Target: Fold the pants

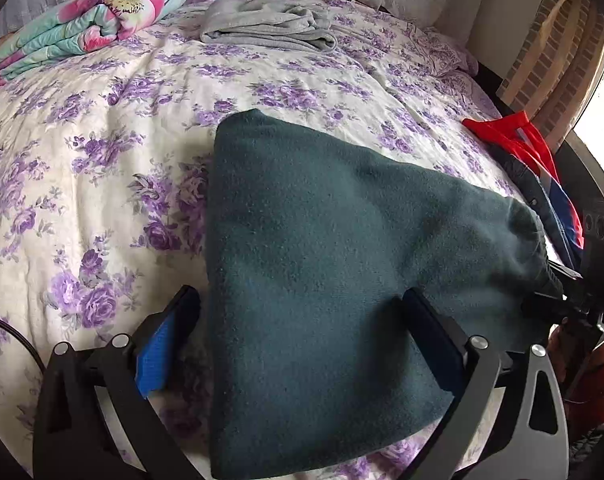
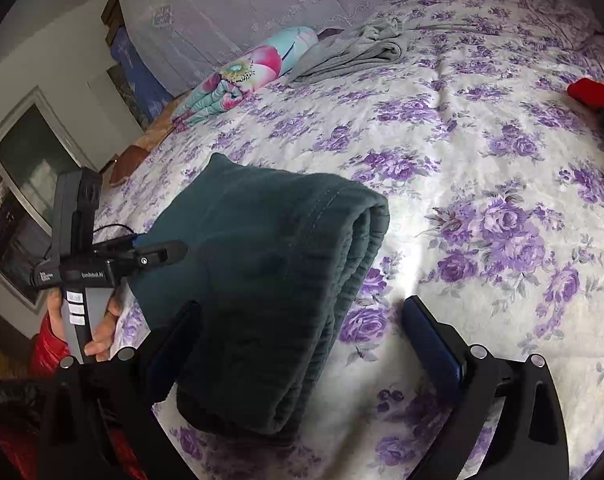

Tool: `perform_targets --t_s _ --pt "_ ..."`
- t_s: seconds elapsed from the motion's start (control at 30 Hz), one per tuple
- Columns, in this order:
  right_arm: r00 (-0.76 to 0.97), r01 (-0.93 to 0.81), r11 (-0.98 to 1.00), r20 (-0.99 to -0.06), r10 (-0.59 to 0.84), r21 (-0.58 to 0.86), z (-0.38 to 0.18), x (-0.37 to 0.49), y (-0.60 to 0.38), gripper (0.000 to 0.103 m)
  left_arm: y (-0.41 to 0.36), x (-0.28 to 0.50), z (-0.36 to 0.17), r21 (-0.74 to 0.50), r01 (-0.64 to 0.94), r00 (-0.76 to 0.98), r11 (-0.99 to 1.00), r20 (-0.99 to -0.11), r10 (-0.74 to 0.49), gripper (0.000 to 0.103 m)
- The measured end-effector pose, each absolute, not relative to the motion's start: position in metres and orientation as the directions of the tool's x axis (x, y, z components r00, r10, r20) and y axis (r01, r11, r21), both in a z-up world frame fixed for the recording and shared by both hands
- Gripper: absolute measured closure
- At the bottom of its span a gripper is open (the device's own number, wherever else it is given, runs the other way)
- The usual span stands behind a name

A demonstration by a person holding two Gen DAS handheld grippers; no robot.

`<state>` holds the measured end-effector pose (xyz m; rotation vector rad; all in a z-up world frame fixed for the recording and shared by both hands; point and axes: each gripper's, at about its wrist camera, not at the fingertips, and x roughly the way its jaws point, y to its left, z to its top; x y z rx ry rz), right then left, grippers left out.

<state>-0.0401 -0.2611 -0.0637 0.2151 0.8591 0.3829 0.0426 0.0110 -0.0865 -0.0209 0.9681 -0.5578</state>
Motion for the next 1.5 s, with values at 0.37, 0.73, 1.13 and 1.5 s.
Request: perform_targets --t_s 0.37,0.73,1.13,1.5 --pt "0.538 -0.191 0.826 -0.647 0.540 0.530 -0.064 -0.036 -0.284 0.003 0.009 0.038 -0.084 -0.281 0.470 0.397 0.837 -0.780 -0.484 0.005" --pt "0.543 -0.173 0.759 -0.583 0.605 0.627 -0.071 -0.018 -0.282 0.071 0.013 0.037 -0.064 -0.230 0.428 0.461 0.874 -0.776 -0.431 0.059" --pt "0.731 -0.351 0.870 -0.479 0.486 0.348 0.075 -0.003 -0.268 0.079 -0.022 0.047 0.046 -0.127 0.524 0.601 0.842 -0.645 -0.471 0.092" --pt "0.835 -0.292 0.906 -0.381 0.397 0.305 0.154 0.147 -0.291 0.079 -0.047 0.187 0.151 -0.026 0.420 0.778 0.907 -0.504 -0.375 0.092"
